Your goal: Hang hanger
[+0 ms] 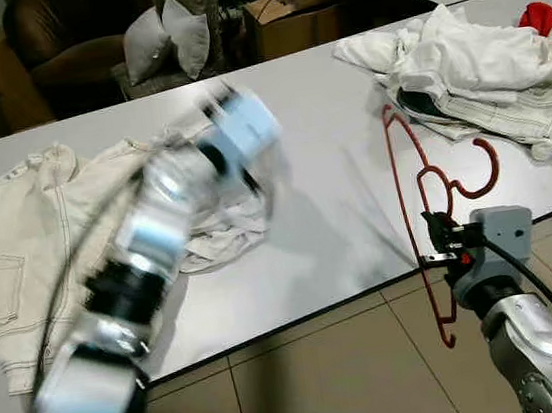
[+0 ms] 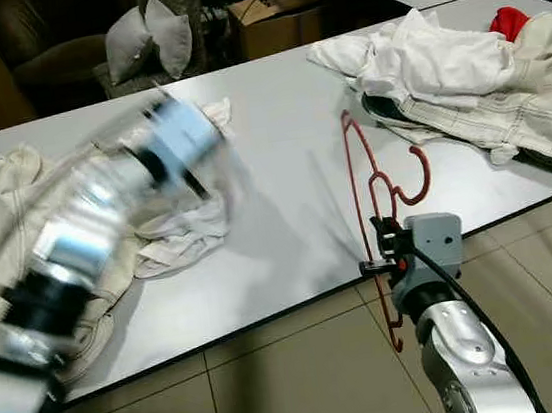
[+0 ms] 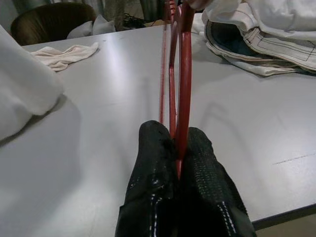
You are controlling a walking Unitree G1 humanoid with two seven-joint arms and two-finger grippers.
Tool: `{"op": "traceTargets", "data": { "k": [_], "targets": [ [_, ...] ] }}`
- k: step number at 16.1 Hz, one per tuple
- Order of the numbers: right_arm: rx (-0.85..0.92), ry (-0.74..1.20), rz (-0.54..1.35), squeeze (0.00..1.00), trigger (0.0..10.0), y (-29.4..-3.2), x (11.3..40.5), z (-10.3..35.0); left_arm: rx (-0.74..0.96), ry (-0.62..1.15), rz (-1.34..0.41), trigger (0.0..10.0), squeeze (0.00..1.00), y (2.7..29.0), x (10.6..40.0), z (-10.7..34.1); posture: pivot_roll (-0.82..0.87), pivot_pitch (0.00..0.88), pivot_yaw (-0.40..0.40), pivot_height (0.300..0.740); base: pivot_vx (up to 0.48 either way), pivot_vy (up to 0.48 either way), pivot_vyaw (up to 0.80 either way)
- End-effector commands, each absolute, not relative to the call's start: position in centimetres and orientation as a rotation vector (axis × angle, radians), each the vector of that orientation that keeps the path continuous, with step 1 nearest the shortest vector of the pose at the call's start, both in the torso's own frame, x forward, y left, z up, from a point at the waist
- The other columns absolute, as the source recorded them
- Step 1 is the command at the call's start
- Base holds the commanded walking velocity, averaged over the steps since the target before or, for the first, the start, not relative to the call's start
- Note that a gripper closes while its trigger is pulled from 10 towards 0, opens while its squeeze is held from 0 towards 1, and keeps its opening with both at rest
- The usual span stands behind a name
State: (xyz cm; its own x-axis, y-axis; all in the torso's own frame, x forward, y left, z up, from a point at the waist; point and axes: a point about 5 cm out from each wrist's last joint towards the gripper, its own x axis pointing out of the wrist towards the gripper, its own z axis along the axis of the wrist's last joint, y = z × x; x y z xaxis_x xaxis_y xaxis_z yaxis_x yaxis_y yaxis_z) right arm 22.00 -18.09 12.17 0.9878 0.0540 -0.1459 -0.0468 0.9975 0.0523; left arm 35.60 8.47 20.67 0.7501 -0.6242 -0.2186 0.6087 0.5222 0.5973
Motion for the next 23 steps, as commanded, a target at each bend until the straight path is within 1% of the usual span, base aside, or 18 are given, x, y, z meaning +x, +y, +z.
{"op": "traceTargets", "data": {
  "k": [1,2,3,5,7,11,13,15,16,17,20,21,23],
  "targets": [
    [0.051,0.126,0.046,0.00,10.0,-18.2,21.7,12.6,0.723,-0.005,-0.775,5.7,0.00,7.7,35.1,20.1,-0.06,0.000,0.103,0.740,0.000,0.000,0.00],
    [0.051,0.127,0.044,0.00,10.0,-18.2,21.6,12.5,0.694,0.016,-0.795,10.0,0.00,7.5,34.8,19.5,-0.06,0.000,0.104,0.740,0.000,0.000,0.00],
    [0.050,0.129,0.042,0.00,10.0,-18.2,21.5,12.5,0.652,0.050,-0.838,10.0,1.00,7.1,34.3,18.6,-0.06,0.000,0.105,0.740,0.000,0.000,0.00],
    [0.049,0.132,0.038,0.00,10.0,-18.3,21.5,12.4,0.668,0.117,-0.895,10.0,1.00,7.4,33.6,16.8,-0.06,0.000,0.100,0.740,0.000,0.000,0.00],
    [0.047,0.133,0.035,0.00,10.0,-18.4,21.6,12.4,0.708,0.127,-0.898,10.0,1.00,7.8,33.6,16.4,-0.06,0.000,0.097,0.740,0.000,0.000,0.00],
    [0.046,0.136,0.017,0.00,10.0,-18.8,21.5,12.4,0.790,0.109,-0.864,10.0,1.00,10.0,34.0,16.3,-0.05,0.000,0.096,0.740,0.000,0.000,0.00],
    [0.049,0.141,0.017,0.00,10.0,-18.7,21.4,12.3,0.905,0.130,-0.803,10.0,1.00,12.3,34.8,16.2,-0.05,0.000,0.095,0.740,0.000,0.000,0.00],
    [0.050,0.145,0.019,0.00,10.0,-18.7,21.4,12.2,0.972,0.178,-0.806,10.0,0.99,14.1,35.0,15.9,-0.05,0.000,0.092,0.740,0.000,0.000,0.00],
    [0.050,0.145,0.020,0.00,10.0,-18.6,21.4,12.2,0.992,0.188,-0.830,10.0,0.46,14.6,34.9,15.8,-0.05,0.000,0.090,0.740,0.000,0.000,0.00],
    [0.050,0.146,0.021,0.00,10.0,-18.6,21.5,12.2,1.015,0.205,-0.856,10.0,0.00,15.0,34.9,15.7,-0.05,0.000,0.090,0.740,0.000,0.000,0.00],
    [0.049,0.145,0.023,0.00,10.0,-18.7,21.6,12.3,1.029,0.214,-0.904,10.0,0.00,15.2,34.8,15.7,-0.05,0.000,0.089,0.740,0.000,0.000,0.00],
    [0.049,0.145,0.022,0.00,10.0,-18.7,21.6,12.3,1.057,0.196,-0.854,10.0,0.00,15.1,35.4,15.6,-0.05,0.000,0.089,0.740,0.000,0.000,0.00],
    [0.050,0.144,0.023,0.00,10.0,-18.7,21.6,12.3,1.053,0.174,-0.798,10.0,0.00,14.8,35.9,15.8,-0.05,0.000,0.090,0.740,0.000,0.000,0.00]
  ]
}}
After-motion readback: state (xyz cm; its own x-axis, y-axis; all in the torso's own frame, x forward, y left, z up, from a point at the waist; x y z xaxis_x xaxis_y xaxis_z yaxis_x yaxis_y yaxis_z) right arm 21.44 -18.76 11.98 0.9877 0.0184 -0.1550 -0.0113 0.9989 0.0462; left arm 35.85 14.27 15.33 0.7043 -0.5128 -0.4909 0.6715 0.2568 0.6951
